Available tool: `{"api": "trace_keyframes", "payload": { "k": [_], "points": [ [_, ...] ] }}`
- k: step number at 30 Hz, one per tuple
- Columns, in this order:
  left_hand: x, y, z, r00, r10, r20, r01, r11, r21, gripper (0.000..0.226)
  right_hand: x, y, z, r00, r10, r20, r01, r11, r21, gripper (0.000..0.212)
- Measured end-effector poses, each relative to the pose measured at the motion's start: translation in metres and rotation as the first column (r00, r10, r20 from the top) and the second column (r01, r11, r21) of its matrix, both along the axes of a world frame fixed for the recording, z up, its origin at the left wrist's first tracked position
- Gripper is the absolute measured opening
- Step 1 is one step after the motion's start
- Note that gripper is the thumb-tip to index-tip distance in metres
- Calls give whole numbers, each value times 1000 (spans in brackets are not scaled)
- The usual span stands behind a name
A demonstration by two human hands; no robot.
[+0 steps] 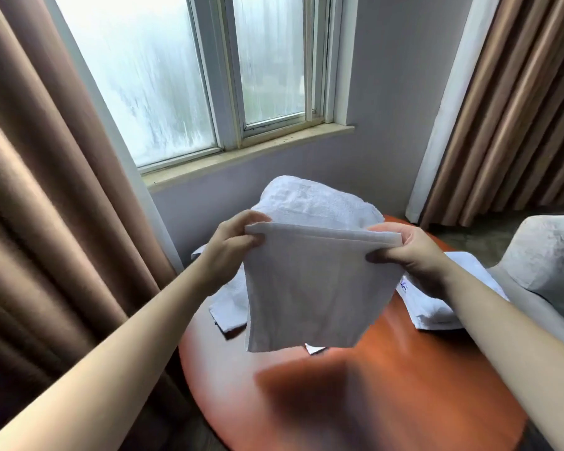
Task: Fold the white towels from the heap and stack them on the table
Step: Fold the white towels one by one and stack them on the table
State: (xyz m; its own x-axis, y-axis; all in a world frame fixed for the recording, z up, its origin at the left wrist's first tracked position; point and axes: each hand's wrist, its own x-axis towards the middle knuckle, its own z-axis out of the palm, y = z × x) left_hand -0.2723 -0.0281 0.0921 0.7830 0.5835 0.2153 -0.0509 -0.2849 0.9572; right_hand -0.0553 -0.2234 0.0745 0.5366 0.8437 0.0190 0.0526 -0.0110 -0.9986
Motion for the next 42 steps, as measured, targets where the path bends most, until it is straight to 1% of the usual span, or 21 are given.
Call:
{"api": "trace_keyframes", "payload": {
  "k": [2,4,6,8,10,11,12,14,15,17,20,22,25,27,30,32,34,36,37,40,42],
  "points": [
    [-7,-3,-1,992,-101,-71,89,984,-156,25,0,-14,-2,980,166,-108,-172,984,-52,42],
    [-9,-8,0,978,-141,-157,97,961,-260,24,-2,-21,0,943,267,-199,-286,955,-74,41],
    [-5,-11,-3,967,-125,-223,47,945,-324,24,-2,-21,-3,933,261,-247,-296,948,-114,43],
    [0,-13,-12,959,-68,-277,-28,943,-331,30,-2,-17,-13,953,194,-235,-241,951,-193,39],
    [6,-12,-30,939,8,-344,-93,969,-229,27,-3,-8,-31,995,75,-58,-90,944,-317,27],
    [9,-12,-41,924,60,-379,-118,984,-130,23,-2,-3,-43,998,11,63,13,933,-359,26],
    [13,-11,-53,903,120,-412,-130,991,3,18,-3,2,-55,985,-60,163,119,918,-378,24],
    [21,-11,-75,857,261,-445,-138,947,289,15,-3,13,-79,932,-167,320,290,877,-384,16],
    [23,-12,-86,839,306,-450,-132,916,378,18,-3,18,-89,901,-194,387,350,853,-387,17],
    [24,-13,-105,815,333,-474,-100,887,450,25,-4,23,-105,847,-206,490,416,830,-371,18],
    [24,-13,-129,807,318,-498,8,837,547,33,-4,26,-124,778,-158,608,425,845,-324,16],
    [21,-14,-143,793,317,-520,107,768,631,36,-3,23,-137,725,-87,683,403,858,-318,15],
    [15,-17,-162,782,297,-548,254,652,715,33,-2,9,-158,624,53,780,303,903,-304,17],
    [10,-23,-175,804,234,-546,340,573,746,27,-6,-6,-175,534,156,831,186,937,-296,27],
    [-4,-36,-204,802,109,-588,492,439,752,22,-19,-29,-201,412,311,856,38,933,-358,44],
    [-17,-49,-227,750,32,-660,608,360,708,24,-27,-44,-219,366,379,850,7,912,-410,43],
    [-28,-60,-246,691,-14,-723,691,308,654,28,-31,-59,-238,350,445,825,-28,885,-465,42],
    [-35,-67,-259,667,-33,-744,718,297,630,28,-35,-68,-250,328,506,798,-75,856,-512,38],
    [-36,-70,-264,682,-39,-730,703,309,640,25,-37,-70,-252,313,505,804,-77,857,-509,33],
    [-37,-79,-269,754,-21,-657,603,418,679,34,-42,-74,-252,307,413,858,2,901,-434,41],
    [-32,-84,-269,779,35,-626,557,421,716,35,-45,-76,-254,295,381,876,50,910,-412,42]
  ]
}}
